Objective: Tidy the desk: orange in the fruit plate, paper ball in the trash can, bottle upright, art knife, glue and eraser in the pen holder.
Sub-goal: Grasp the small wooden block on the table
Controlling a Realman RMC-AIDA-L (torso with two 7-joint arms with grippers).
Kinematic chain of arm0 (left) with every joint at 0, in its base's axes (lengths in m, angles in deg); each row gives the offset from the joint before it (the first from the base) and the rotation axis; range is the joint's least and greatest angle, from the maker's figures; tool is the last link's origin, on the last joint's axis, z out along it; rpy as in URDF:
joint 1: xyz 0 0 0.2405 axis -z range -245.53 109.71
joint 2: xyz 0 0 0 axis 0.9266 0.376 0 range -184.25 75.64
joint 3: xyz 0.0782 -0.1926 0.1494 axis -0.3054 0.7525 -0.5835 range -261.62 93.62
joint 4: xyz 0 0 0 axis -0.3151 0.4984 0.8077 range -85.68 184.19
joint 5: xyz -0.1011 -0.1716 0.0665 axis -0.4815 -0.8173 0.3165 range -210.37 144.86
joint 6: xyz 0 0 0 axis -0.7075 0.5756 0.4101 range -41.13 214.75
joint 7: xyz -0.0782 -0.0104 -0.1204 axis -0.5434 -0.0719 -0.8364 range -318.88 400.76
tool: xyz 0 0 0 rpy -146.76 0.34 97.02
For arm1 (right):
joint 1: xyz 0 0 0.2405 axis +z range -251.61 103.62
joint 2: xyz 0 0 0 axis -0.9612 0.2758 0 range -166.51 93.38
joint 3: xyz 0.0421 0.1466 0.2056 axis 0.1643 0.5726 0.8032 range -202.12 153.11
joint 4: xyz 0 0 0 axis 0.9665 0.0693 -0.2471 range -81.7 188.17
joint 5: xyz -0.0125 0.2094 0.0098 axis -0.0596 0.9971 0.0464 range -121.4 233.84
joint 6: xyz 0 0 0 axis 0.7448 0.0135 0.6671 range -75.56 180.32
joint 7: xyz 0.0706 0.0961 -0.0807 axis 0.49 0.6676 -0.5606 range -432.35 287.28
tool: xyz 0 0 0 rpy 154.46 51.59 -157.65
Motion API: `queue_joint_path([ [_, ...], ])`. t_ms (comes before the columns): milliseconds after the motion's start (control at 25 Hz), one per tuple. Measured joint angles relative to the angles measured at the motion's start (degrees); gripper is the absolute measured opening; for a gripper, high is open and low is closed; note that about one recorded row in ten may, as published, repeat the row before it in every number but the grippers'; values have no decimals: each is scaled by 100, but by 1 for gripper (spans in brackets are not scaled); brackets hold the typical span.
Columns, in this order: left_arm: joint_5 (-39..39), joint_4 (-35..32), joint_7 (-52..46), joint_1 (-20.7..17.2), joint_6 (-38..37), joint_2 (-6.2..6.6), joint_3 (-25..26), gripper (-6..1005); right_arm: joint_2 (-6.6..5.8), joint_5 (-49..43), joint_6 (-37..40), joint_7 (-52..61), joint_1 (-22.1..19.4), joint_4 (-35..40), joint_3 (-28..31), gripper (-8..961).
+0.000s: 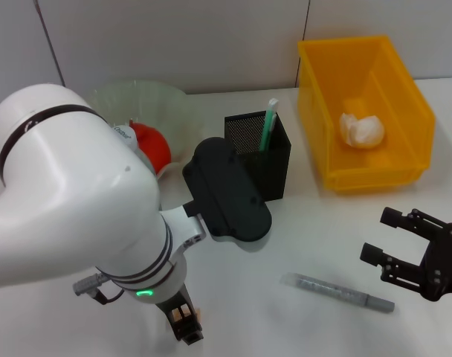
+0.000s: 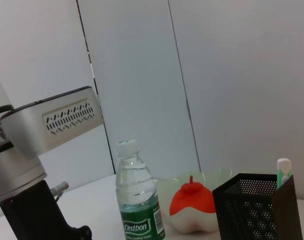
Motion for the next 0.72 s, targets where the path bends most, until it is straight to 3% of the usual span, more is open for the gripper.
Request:
queue_joint_path([
  [720,-27,27,-22,-23,156,0,-146,644,-1,-78,-54,-9,92,61,1,766],
])
